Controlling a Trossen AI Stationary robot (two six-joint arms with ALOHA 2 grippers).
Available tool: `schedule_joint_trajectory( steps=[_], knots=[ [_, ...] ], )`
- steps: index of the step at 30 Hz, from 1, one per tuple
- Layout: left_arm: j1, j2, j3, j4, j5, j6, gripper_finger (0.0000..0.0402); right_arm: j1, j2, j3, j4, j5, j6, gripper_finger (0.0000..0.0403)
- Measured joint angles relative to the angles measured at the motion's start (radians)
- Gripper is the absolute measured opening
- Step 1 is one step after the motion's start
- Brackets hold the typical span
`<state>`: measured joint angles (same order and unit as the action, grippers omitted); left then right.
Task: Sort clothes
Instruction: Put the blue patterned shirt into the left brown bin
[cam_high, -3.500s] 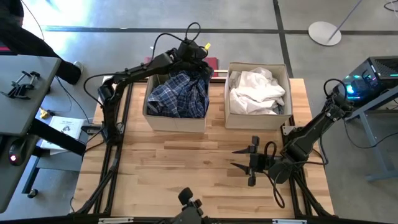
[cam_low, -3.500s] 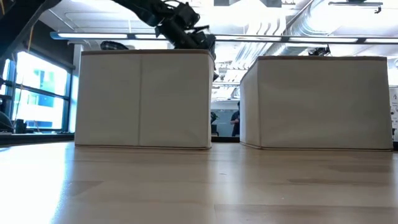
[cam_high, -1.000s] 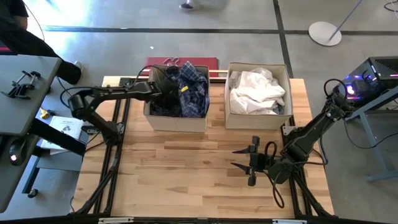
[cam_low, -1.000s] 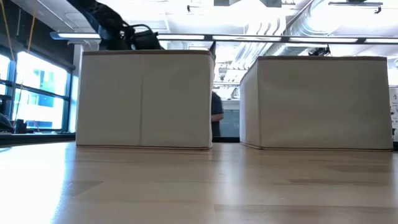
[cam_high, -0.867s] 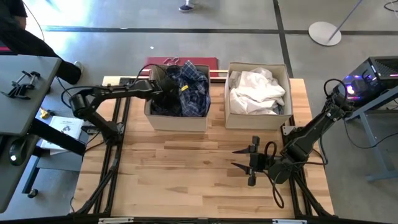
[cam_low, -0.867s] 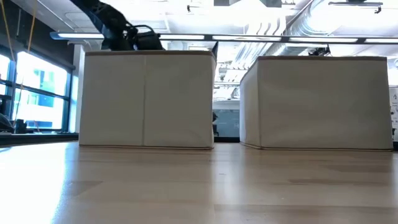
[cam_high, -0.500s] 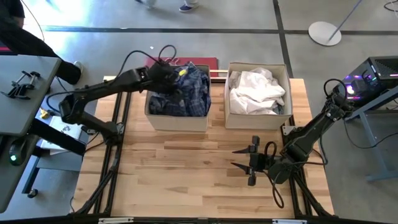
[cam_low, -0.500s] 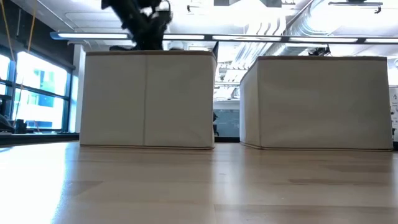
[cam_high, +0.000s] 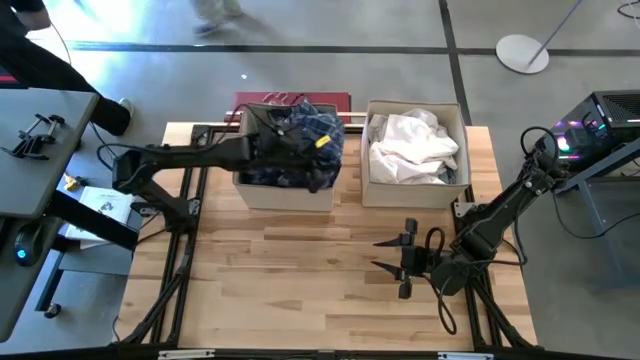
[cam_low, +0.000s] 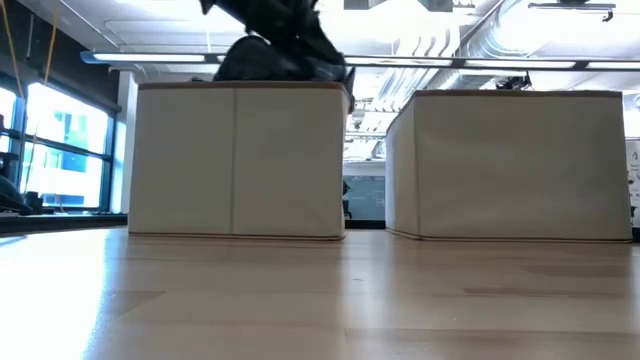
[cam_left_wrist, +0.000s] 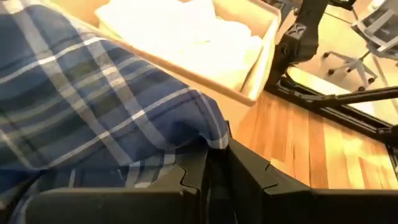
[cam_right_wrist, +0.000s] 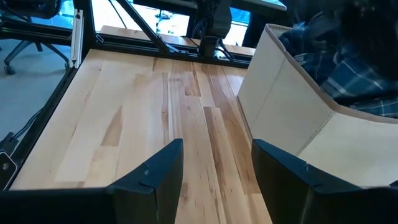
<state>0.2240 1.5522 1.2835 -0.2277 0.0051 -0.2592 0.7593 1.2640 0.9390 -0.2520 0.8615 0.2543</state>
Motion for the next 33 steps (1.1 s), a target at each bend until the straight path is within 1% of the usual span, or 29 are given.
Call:
schedule_joint_trajectory(
  steps=[4,6,8,13,15,17,20,24,27,30,31,33],
  knots=[
    [-0.002,0.062,0.000,0.022,-0.008,0.000,0.0044,0.000,0.000,0.000,0.000,0.000,0.000,0.0179],
    [0.008,0.093,0.000,0.001,-0.039,-0.008,0.0044,0.000,0.000,0.000,0.000,0.000,0.000,0.0179],
    [0.024,0.111,0.000,-0.031,-0.107,-0.028,0.0044,0.000,0.000,0.000,0.000,0.000,0.000,0.0179],
    [0.060,0.111,0.000,-0.128,-0.324,-0.035,0.0044,0.000,0.000,0.000,-0.003,0.000,0.000,0.0179],
    [0.081,0.104,0.000,-0.187,-0.348,-0.035,0.0044,0.000,0.000,0.000,-0.006,0.000,0.000,0.0179],
    [0.118,0.109,0.002,-0.243,-0.310,-0.046,0.0044,0.000,0.000,0.000,-0.008,0.000,0.001,0.0179],
    [0.178,0.151,-0.006,-0.301,-0.198,-0.069,0.0044,0.000,0.000,0.000,-0.011,0.000,0.003,0.0179],
    [0.230,0.216,-0.066,-0.222,-0.076,-0.084,0.0044,0.000,0.000,0.000,-0.011,0.000,0.010,0.0179],
    [0.247,0.258,-0.075,-0.211,-0.035,-0.089,0.0044,0.000,0.000,0.000,-0.016,0.000,0.018,0.0179],
    [0.247,0.249,-0.077,-0.209,-0.034,-0.101,0.0044,0.000,0.000,0.000,-0.020,0.000,0.017,0.0179],
    [0.248,0.234,-0.079,-0.206,-0.016,-0.112,0.0046,0.000,0.000,0.000,-0.021,0.000,0.017,0.0179],
    [0.257,0.198,-0.083,-0.195,0.051,-0.121,0.0056,0.000,0.000,0.000,-0.021,0.000,0.016,0.0179]
  ],
)
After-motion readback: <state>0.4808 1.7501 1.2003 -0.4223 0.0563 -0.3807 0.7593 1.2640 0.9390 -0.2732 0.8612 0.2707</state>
